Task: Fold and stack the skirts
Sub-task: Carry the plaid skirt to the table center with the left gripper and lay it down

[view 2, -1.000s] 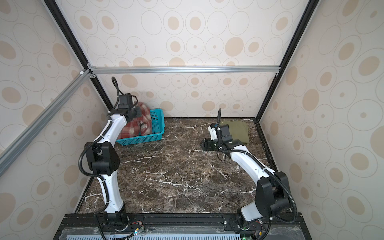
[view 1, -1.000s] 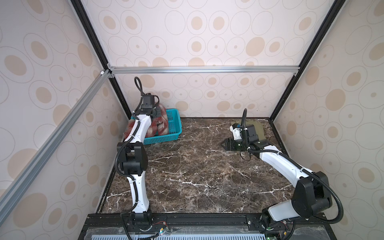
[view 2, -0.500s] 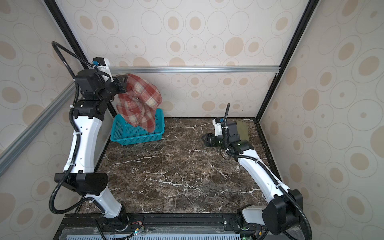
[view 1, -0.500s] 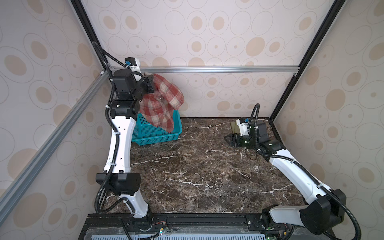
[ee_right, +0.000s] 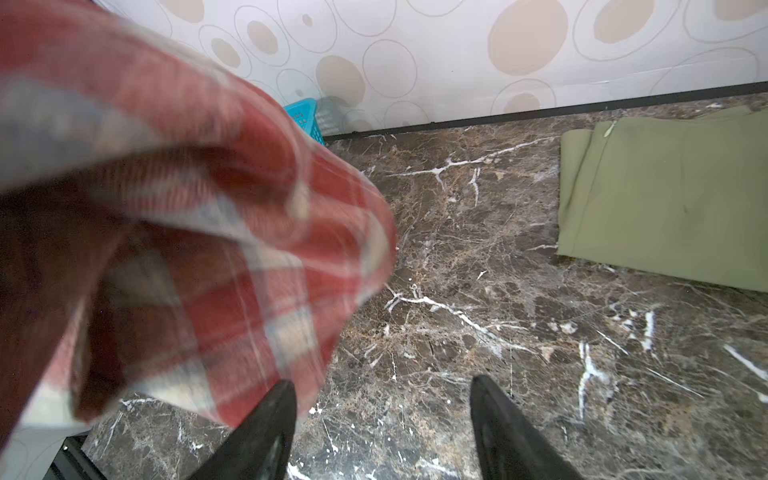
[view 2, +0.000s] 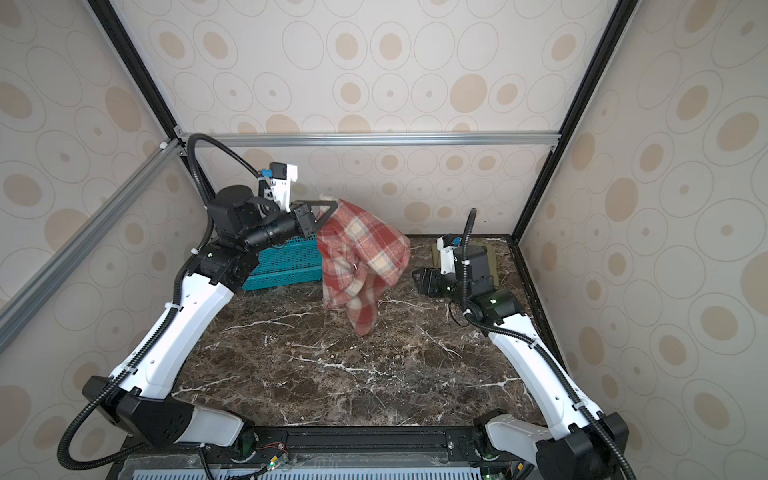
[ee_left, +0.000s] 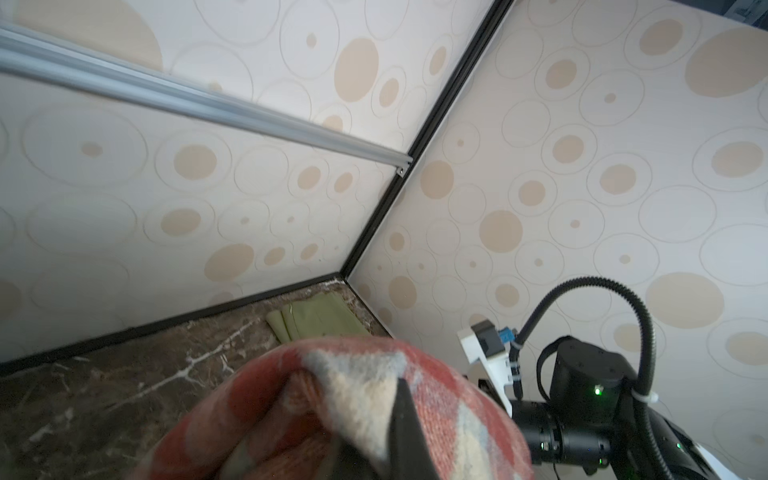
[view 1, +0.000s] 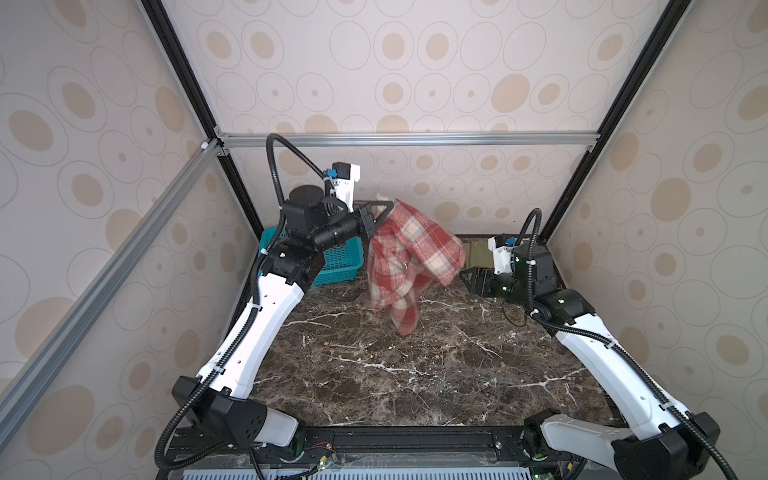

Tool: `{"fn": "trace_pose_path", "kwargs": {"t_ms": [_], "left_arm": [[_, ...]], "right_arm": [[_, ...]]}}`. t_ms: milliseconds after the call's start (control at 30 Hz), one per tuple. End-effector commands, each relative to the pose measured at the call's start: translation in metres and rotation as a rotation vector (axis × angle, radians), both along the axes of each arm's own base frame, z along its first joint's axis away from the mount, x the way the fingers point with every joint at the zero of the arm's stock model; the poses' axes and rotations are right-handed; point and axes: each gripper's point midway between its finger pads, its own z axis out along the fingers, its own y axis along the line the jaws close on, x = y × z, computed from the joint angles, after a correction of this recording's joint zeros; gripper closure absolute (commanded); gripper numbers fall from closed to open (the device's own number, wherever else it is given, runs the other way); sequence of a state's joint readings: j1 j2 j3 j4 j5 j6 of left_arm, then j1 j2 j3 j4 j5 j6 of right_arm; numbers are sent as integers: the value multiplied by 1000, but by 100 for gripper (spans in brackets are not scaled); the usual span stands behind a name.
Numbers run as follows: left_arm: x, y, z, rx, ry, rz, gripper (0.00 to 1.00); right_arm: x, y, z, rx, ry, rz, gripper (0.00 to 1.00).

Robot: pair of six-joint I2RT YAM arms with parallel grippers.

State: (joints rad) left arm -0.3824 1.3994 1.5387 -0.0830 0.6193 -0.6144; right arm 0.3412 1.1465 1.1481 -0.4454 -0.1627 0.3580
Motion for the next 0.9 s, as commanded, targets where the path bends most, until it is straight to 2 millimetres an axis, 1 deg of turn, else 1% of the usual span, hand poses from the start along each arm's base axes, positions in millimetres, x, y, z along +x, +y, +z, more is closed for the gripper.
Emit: {"fn": "trace_pose_path", "kwargs": {"t_ms": [0,67,100,133,167,200,233,300,333,400,533,567,667,733,800,867], "left_arm": [[-19,-10,0,-133,-17,-67,100],[-20,-4,-42,-133,53,-27,100],[-20,1,-68,-116,98,5,100],[-20,6,-100,-91,162,43,100],[-21,10,-127,-76,221,64,84],[-26,14,-162,-55,291,83,58],[-31,19,-191,-38,352,108,45],[-43,32,-240,11,449,168,30],[-47,43,-255,43,465,216,27],[-58,58,-277,114,510,276,24],[-82,89,-305,237,605,385,23],[-89,93,-310,253,629,396,23],[-110,106,-336,303,731,427,24],[-121,113,-353,325,781,443,26],[-128,115,-367,326,820,450,28],[-129,109,-376,310,840,425,31]], "right_arm": [[-10,-13,-16,-34,56,-55,31],[-13,-14,-26,-36,81,-57,31],[-16,-14,-33,-36,97,-53,31],[-17,-14,-42,-38,120,-54,31],[-18,-13,-49,-36,140,-56,32],[-20,-12,-59,-36,167,-53,32],[-21,-11,-68,-35,192,-46,32],[-24,-9,-83,-28,230,-42,33],[-25,-6,-90,-21,245,-34,33],[-30,0,-103,-32,268,-14,34],[-47,8,-124,-173,307,19,34],[-52,12,-127,-193,316,32,34],[-75,29,-140,-210,354,96,34],[-94,39,-151,-226,387,133,31],[-110,42,-164,-247,419,139,29],[-125,46,-177,-250,459,155,28]]}}
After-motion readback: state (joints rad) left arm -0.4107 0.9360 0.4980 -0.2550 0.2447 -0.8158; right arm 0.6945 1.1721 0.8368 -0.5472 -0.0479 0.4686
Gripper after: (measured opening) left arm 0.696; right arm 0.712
